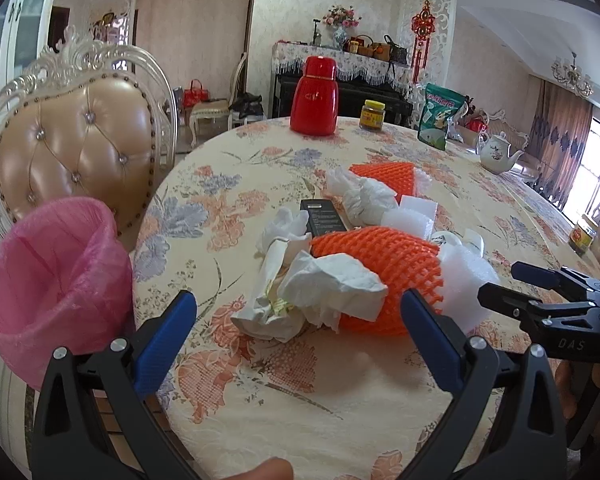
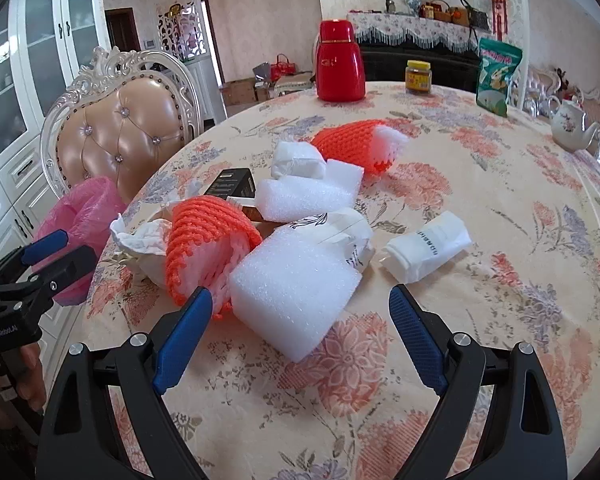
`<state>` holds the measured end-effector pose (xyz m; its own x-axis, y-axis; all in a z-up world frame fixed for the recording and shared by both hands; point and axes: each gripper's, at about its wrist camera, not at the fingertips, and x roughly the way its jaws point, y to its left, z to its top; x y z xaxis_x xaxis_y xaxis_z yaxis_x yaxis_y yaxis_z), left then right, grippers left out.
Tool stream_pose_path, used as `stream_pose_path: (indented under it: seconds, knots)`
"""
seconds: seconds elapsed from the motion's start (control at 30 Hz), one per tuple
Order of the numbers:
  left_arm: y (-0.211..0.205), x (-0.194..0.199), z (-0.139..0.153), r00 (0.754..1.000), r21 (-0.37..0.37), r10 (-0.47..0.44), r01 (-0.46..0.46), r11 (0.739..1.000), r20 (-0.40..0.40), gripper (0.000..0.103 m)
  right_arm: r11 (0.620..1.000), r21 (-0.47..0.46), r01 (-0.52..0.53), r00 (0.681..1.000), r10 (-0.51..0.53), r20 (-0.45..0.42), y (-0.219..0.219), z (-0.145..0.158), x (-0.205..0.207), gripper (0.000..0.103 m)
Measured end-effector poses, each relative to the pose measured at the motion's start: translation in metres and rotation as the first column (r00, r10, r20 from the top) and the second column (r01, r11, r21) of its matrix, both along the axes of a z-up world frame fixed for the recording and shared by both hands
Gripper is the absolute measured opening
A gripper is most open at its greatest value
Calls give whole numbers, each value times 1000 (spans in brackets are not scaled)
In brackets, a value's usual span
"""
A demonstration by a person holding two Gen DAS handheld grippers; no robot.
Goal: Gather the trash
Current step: 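Grasp the crumpled white tissue with the left gripper while the right gripper grasps the white foam block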
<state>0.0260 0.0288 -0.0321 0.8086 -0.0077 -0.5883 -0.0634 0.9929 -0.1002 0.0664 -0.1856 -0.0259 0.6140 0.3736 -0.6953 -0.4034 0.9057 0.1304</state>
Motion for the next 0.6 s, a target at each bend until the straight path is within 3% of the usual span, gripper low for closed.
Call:
stream_pose_path:
  seconds: [0.37, 0.5, 0.6]
  knots:
    - [-2, 11, -2, 999, -27, -46, 46, 999, -19, 98, 1000, -23, 14, 999, -15, -50, 11, -15, 20, 84]
    - [-6, 14, -2, 997, -46, -73, 72, 996, -17, 98, 1000, -18, -13, 998, 12, -60, 14, -16, 20, 68]
    - [-7, 17, 0, 997, -52, -80, 79, 996, -17, 98, 999, -21, -28, 998, 27, -54, 16, -16, 19, 69]
